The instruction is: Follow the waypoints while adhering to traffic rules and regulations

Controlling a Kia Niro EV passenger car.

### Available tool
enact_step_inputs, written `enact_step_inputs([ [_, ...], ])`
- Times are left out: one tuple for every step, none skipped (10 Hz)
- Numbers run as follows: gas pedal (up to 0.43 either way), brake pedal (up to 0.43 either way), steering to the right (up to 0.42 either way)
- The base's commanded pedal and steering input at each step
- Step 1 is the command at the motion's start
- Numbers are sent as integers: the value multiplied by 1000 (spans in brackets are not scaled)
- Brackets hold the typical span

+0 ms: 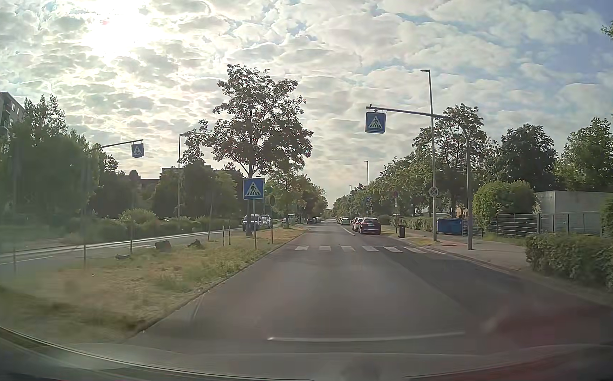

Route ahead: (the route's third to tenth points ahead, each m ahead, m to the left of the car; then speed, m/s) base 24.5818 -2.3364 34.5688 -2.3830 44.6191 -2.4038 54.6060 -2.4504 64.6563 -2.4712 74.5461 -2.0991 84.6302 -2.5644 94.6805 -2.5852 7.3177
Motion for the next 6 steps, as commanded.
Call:
enact_step_inputs([
  [0, 30, 1],
  [0, 30, 1],
  [0, 30, 1],
  [0, 30, 1],
  [0, 30, 1],
  [0, 30, 1],
])
